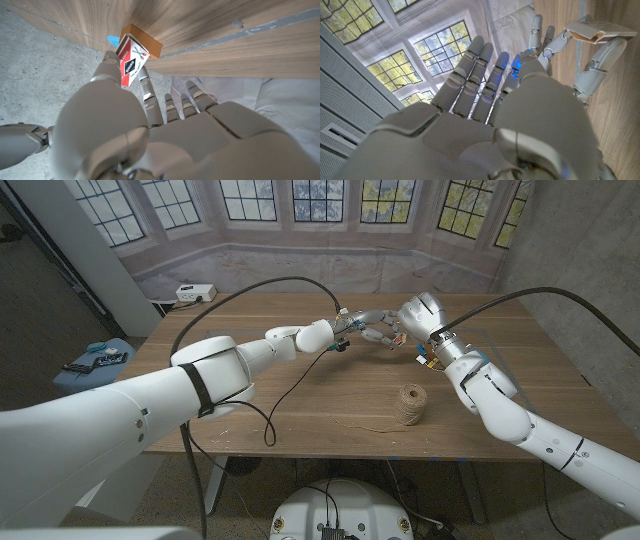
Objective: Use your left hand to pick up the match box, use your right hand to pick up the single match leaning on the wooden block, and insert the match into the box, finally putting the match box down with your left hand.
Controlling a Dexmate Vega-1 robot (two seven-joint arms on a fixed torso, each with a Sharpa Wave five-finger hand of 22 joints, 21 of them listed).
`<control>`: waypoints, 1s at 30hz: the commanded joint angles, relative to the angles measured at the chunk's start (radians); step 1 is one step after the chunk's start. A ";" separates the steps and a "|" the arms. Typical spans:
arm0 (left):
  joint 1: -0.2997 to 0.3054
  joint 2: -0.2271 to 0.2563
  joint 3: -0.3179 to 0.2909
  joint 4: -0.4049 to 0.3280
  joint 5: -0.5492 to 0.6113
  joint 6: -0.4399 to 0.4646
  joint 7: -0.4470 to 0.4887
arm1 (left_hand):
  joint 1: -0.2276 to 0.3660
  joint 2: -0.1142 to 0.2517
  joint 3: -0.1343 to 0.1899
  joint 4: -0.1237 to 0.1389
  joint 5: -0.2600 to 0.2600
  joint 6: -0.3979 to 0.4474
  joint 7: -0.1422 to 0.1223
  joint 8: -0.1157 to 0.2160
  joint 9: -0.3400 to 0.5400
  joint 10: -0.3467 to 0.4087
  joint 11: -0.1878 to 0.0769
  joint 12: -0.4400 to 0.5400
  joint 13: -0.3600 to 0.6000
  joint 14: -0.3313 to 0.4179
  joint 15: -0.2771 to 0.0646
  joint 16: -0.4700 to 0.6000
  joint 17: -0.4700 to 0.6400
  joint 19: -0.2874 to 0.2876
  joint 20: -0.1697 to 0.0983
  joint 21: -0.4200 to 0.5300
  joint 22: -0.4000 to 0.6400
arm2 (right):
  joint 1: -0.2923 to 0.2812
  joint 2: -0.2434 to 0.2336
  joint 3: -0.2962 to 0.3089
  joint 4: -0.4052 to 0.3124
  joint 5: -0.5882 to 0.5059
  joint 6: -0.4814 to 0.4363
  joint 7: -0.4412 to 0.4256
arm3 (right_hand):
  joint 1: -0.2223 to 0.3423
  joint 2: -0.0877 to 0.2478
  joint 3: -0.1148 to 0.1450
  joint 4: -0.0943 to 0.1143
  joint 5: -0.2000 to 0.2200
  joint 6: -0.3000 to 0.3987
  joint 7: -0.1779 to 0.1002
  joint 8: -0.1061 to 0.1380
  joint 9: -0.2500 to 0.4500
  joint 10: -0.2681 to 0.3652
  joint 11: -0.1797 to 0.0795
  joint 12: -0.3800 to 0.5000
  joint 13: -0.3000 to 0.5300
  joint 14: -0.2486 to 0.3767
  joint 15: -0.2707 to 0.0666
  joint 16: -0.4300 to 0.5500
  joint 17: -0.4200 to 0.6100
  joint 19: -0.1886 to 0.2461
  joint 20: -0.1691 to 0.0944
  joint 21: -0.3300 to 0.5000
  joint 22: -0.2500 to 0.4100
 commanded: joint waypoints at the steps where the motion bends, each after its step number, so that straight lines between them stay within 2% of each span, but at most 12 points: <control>1: 0.012 0.014 -0.011 -0.008 0.008 -0.030 0.003 | 0.013 0.022 -0.002 -0.001 -0.001 -0.001 0.005 0.008 0.002 0.005 0.001 -0.001 0.006 0.006 -0.001 -0.003 0.002 -0.004 0.002 0.000 0.004 | 0.017 -0.038 0.000 -0.013 -0.008 0.054 0.020 | 0.006 0.007 -0.005 0.001 0.005 0.004 -0.008 -0.003 0.004 0.005 -0.005 -0.001 0.002 0.013 -0.108 -0.004 0.004 -0.004 -0.032 -0.002 0.002; 16: 0.031 0.045 -0.039 -0.037 0.032 -0.082 0.011 | 0.013 0.023 -0.003 -0.001 -0.001 -0.002 0.005 0.008 0.002 0.006 0.001 0.000 0.006 0.007 0.000 -0.003 0.002 -0.004 0.002 0.000 0.004 | 0.014 -0.066 0.014 -0.036 -0.011 0.088 0.039 | 0.004 0.010 -0.008 0.003 0.005 0.003 -0.010 -0.004 0.004 0.002 -0.007 -0.003 0.003 0.014 -0.109 -0.007 0.005 -0.008 -0.030 -0.003 0.002; 30: 0.042 0.055 -0.065 -0.058 0.055 -0.087 0.005 | 0.012 0.023 -0.004 -0.001 -0.001 -0.002 0.006 0.008 0.002 0.006 0.001 0.000 0.006 0.007 -0.001 -0.003 0.002 -0.005 0.001 0.000 0.004 | -0.004 -0.092 0.030 -0.046 -0.021 0.096 0.043 | 0.005 0.013 -0.011 0.002 0.005 0.003 -0.011 -0.005 0.005 0.003 -0.010 -0.004 0.004 0.016 -0.110 -0.008 0.007 -0.013 -0.031 -0.004 0.002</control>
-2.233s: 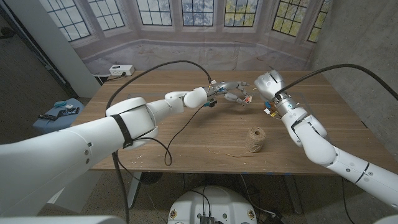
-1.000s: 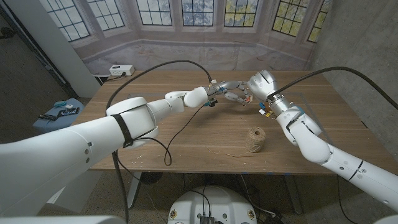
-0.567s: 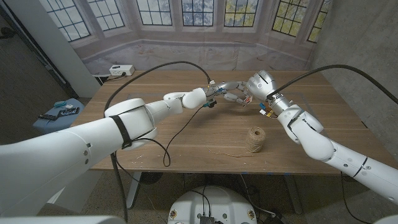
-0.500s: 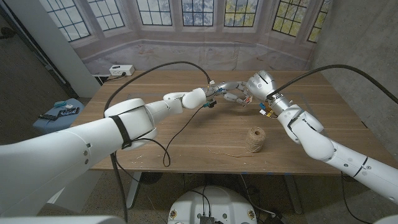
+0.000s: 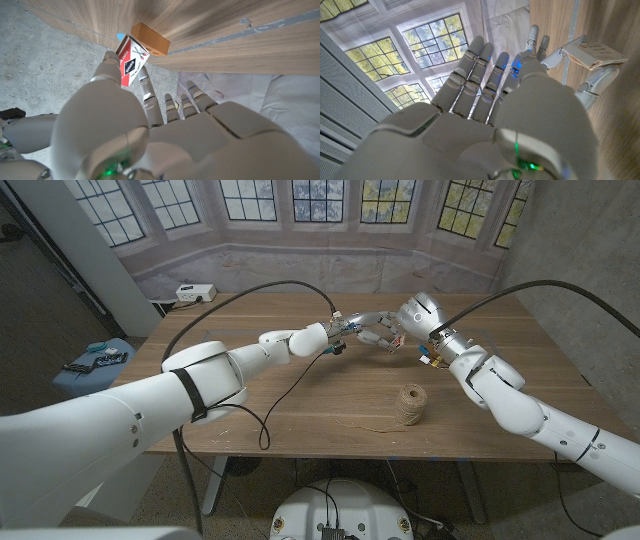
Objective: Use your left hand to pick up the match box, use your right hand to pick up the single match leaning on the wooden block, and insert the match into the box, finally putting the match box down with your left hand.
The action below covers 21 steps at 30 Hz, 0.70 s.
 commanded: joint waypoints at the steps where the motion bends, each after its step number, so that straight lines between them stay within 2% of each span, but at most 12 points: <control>1: 0.010 0.007 -0.021 -0.015 0.018 -0.009 -0.003 | 0.012 0.023 -0.004 -0.001 -0.001 -0.002 0.005 0.008 0.003 0.007 0.002 0.000 0.006 0.007 -0.001 -0.003 0.002 -0.005 0.001 0.000 0.004 | -0.016 -0.028 0.015 -0.012 -0.003 0.015 0.004 | 0.005 0.013 -0.003 -0.001 0.005 0.000 -0.009 0.000 0.006 0.005 -0.008 0.000 0.004 0.009 -0.106 0.000 0.003 -0.007 -0.038 -0.004 0.002; 21: 0.011 0.005 -0.032 -0.015 0.028 -0.010 -0.008 | 0.012 0.025 -0.006 -0.001 -0.002 -0.003 0.005 0.007 0.003 0.005 0.001 -0.001 0.006 0.007 0.000 -0.003 0.002 -0.005 0.001 0.000 0.004 | -0.026 -0.047 0.024 -0.014 0.007 0.037 0.018 | 0.004 0.017 -0.007 0.000 0.006 -0.001 -0.010 -0.001 0.007 0.010 -0.009 0.001 0.006 0.013 -0.106 -0.002 0.005 -0.013 -0.041 -0.007 0.001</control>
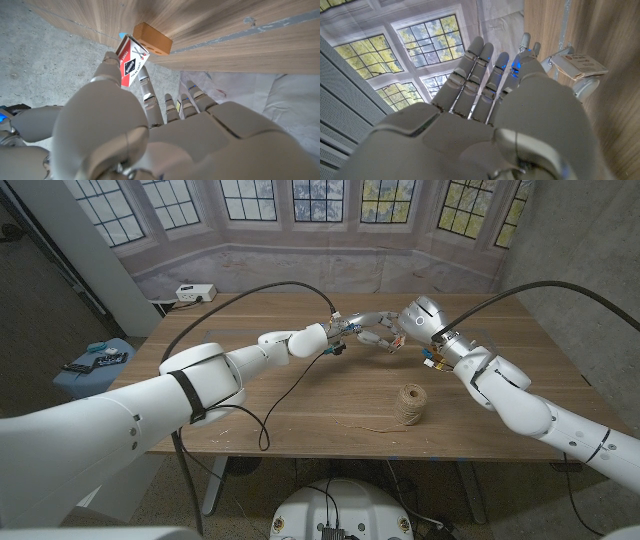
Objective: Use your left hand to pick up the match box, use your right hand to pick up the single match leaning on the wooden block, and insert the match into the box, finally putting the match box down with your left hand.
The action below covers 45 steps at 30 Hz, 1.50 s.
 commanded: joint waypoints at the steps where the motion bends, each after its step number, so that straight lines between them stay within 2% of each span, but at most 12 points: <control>1: -0.002 -0.003 -0.006 0.004 0.005 -0.002 -0.004 | 0.017 0.020 -0.006 -0.001 -0.002 -0.002 0.005 0.008 0.002 0.005 0.001 -0.001 0.006 0.007 -0.001 -0.003 0.002 -0.005 0.002 0.000 0.004 | -0.007 -0.011 0.006 -0.003 0.004 0.009 0.011 | 0.002 0.008 -0.004 0.003 0.004 0.004 -0.004 0.004 0.001 0.004 -0.004 0.001 0.006 0.013 -0.106 -0.003 0.005 -0.004 -0.041 -0.001 0.003; 7: -0.005 -0.005 -0.003 0.009 0.008 -0.011 0.005 | 0.017 0.021 -0.006 -0.002 -0.002 -0.001 0.006 0.008 0.002 0.006 0.002 0.000 0.006 0.007 -0.001 -0.003 0.002 -0.005 0.002 0.000 0.004 | -0.018 -0.015 0.008 -0.005 0.001 0.004 0.017 | 0.003 0.008 -0.005 0.002 0.004 0.003 -0.004 0.004 0.002 0.004 -0.003 0.000 0.006 0.013 -0.106 -0.004 0.005 -0.019 -0.041 -0.007 0.003; 20: -0.001 -0.002 -0.004 0.000 0.008 -0.015 0.007 | 0.018 0.022 -0.006 -0.002 -0.002 -0.002 0.005 0.008 0.002 0.007 0.001 0.000 0.006 0.008 0.000 -0.003 0.002 -0.005 0.002 0.000 0.004 | -0.035 -0.030 0.019 -0.017 0.013 0.010 0.031 | 0.003 0.010 -0.007 0.002 0.004 0.004 -0.004 0.004 0.002 0.006 -0.004 0.001 0.007 0.014 -0.106 -0.007 0.005 -0.022 -0.041 -0.008 0.002; 45: 0.026 0.016 -0.030 -0.063 0.028 -0.002 -0.006 | 0.019 0.022 -0.007 -0.003 -0.002 -0.002 0.004 0.007 0.003 0.006 0.001 0.000 0.006 0.007 -0.001 -0.004 0.002 -0.005 0.001 0.000 0.004 | -0.070 -0.063 0.054 -0.032 0.041 0.001 0.039 | 0.002 0.012 -0.012 0.002 0.005 0.004 -0.003 0.003 0.003 0.008 -0.004 0.000 0.008 0.018 -0.106 -0.010 0.007 -0.023 -0.042 -0.009 0.002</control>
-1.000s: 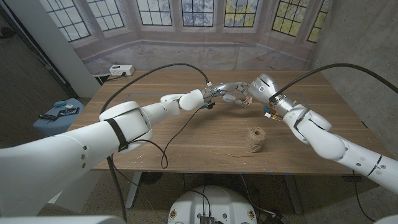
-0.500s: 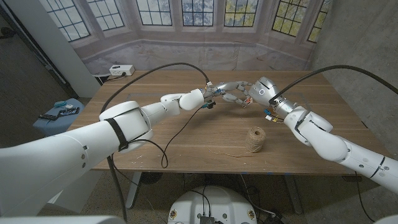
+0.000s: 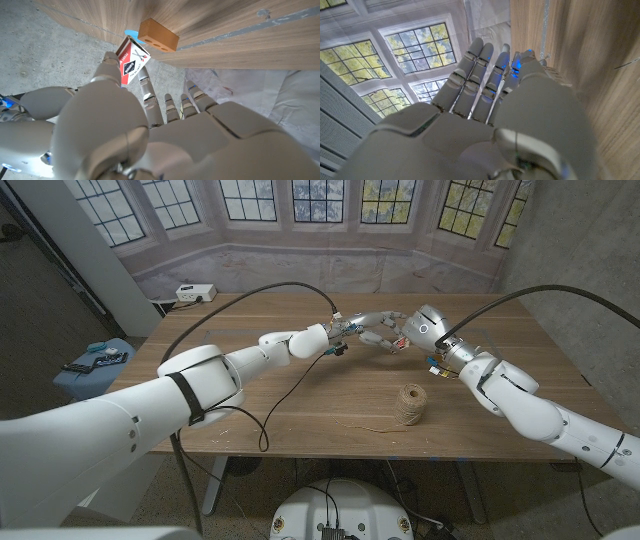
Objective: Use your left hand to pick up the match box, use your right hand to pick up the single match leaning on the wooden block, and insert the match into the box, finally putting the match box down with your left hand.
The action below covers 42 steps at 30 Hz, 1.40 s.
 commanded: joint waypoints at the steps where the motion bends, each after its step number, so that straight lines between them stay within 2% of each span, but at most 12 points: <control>1: 0.012 0.005 -0.013 -0.024 0.011 0.013 -0.006 | 0.019 0.023 -0.003 0.001 -0.002 -0.002 0.004 0.007 0.003 0.006 0.001 -0.001 0.006 0.008 -0.001 -0.003 0.002 -0.005 0.001 0.000 0.004 | -0.017 -0.020 0.019 -0.010 0.017 -0.003 0.006 | 0.002 0.013 -0.001 0.002 0.006 0.001 -0.001 0.003 0.003 0.008 -0.003 0.000 0.003 0.010 -0.105 -0.003 0.002 -0.004 -0.047 -0.004 0.001; 14: 0.002 -0.019 -0.008 0.019 0.009 0.010 0.002 | 0.020 0.024 -0.003 0.001 -0.002 -0.003 0.005 0.007 0.004 0.007 0.003 0.000 0.006 0.008 -0.001 -0.003 0.002 -0.005 0.001 0.000 0.004 | -0.032 -0.024 0.031 -0.020 0.022 -0.011 0.015 | 0.001 0.014 -0.003 0.003 0.006 0.000 -0.002 0.003 0.003 0.007 -0.002 -0.001 0.004 0.012 -0.105 -0.005 0.003 -0.004 -0.047 -0.004 0.001; 42: -0.024 -0.040 0.020 0.067 -0.020 0.009 0.008 | 0.020 0.024 -0.005 0.001 -0.002 -0.003 0.004 0.007 0.004 0.007 0.002 0.000 0.006 0.007 0.000 -0.004 0.002 -0.005 0.002 0.000 0.004 | 0.000 0.026 -0.002 0.000 -0.003 -0.007 0.030 | 0.000 0.015 -0.008 0.002 0.006 0.002 0.000 0.003 0.003 0.008 -0.001 -0.001 0.005 0.014 -0.104 -0.009 0.005 -0.002 -0.044 -0.004 0.001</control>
